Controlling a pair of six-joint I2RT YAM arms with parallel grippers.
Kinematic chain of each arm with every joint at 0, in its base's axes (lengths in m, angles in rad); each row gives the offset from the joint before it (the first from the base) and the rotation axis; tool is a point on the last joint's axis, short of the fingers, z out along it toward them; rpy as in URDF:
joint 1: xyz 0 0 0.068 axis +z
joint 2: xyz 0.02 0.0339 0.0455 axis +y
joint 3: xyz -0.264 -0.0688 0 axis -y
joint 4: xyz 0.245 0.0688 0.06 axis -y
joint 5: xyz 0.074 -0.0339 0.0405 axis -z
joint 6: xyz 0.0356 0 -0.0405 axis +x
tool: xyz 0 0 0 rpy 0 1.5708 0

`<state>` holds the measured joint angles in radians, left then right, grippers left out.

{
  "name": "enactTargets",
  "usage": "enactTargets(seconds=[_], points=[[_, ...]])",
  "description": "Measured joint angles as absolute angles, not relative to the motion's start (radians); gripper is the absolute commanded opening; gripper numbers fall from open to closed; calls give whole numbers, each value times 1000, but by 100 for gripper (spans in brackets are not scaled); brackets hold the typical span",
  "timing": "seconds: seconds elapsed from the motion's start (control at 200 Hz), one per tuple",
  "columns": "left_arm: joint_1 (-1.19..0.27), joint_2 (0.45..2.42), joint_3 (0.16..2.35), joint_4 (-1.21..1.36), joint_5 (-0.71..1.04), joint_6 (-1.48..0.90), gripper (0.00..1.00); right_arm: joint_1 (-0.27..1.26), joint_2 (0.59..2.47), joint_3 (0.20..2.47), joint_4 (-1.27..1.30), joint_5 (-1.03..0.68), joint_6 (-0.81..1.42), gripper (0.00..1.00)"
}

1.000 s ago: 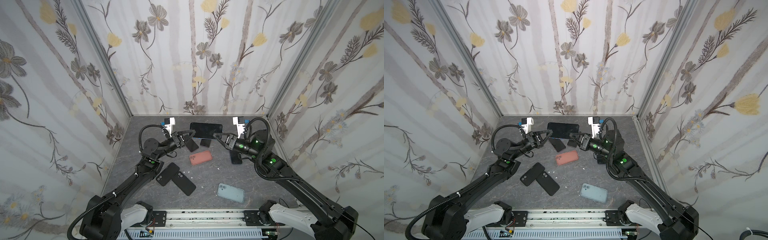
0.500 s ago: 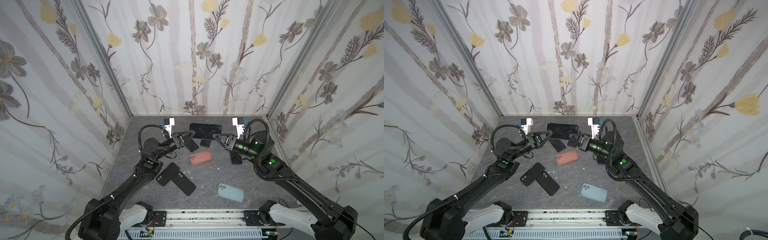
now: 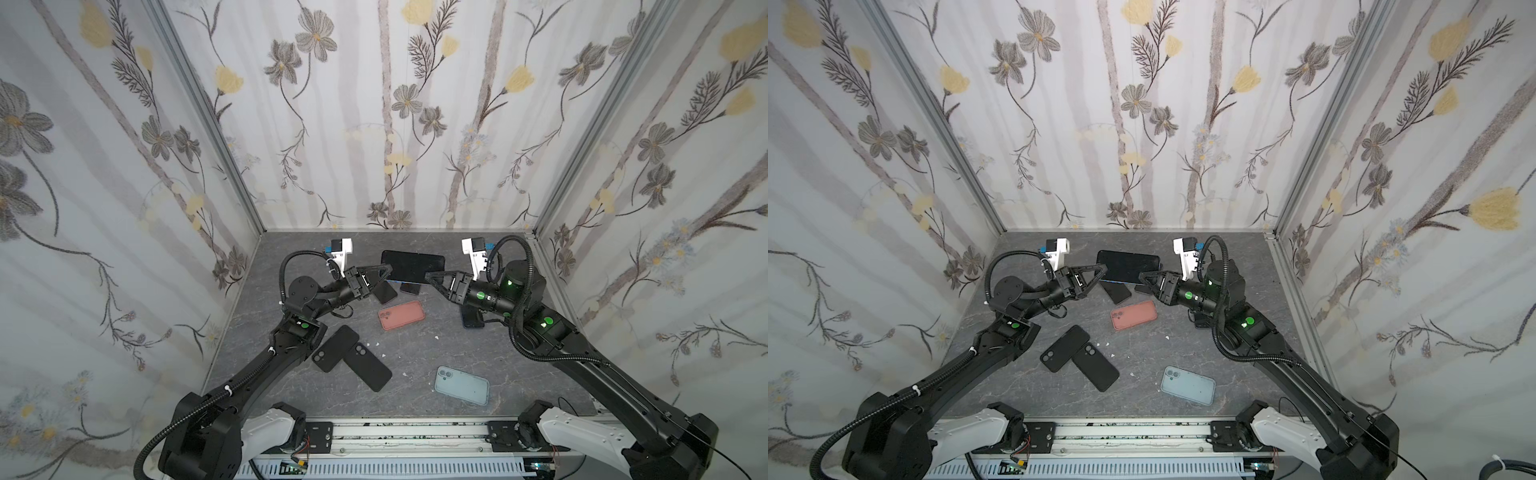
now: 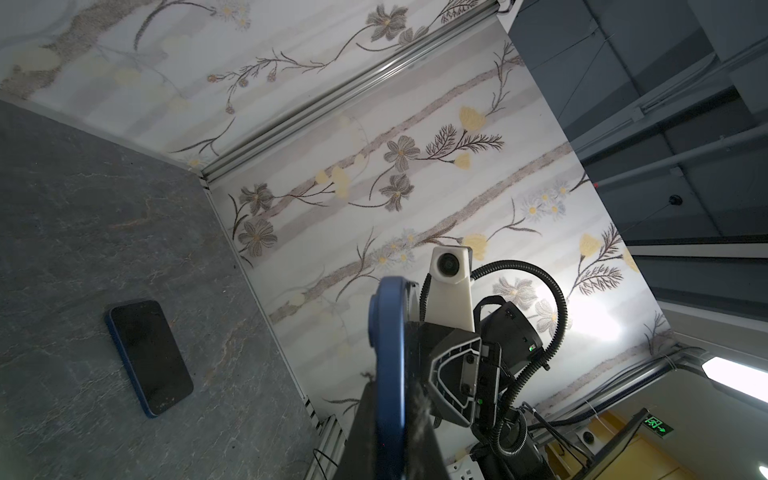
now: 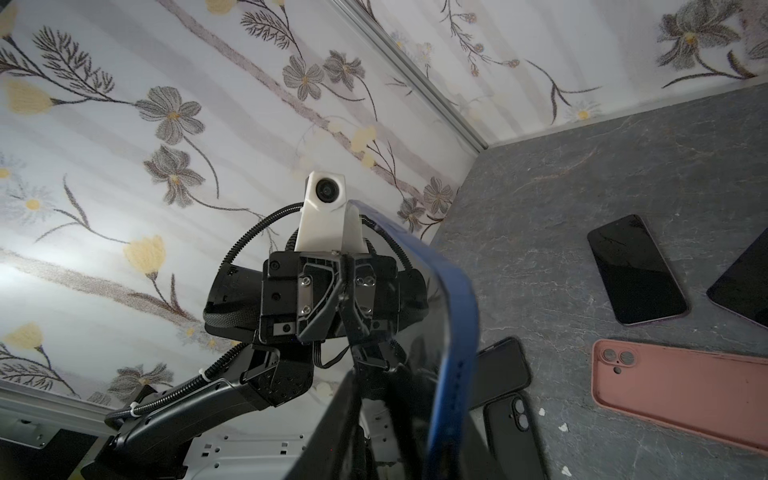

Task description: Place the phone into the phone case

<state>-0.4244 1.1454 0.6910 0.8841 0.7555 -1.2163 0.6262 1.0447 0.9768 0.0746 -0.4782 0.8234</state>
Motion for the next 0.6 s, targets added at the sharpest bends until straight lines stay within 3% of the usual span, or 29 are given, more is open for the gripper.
enactTargets(seconds=[0.185, 0.565, 0.6], points=[[-424, 1139, 691, 949, 760, -1245, 0, 627, 1039, 977, 168, -531, 873, 0], [-402, 1122, 711, 906, 775, -1229, 0, 628, 1034, 965, 204, -533, 897, 0], [-393, 1122, 708, 900, 777, -1227, 6, 628, 1042, 967, 204, -530, 898, 0]])
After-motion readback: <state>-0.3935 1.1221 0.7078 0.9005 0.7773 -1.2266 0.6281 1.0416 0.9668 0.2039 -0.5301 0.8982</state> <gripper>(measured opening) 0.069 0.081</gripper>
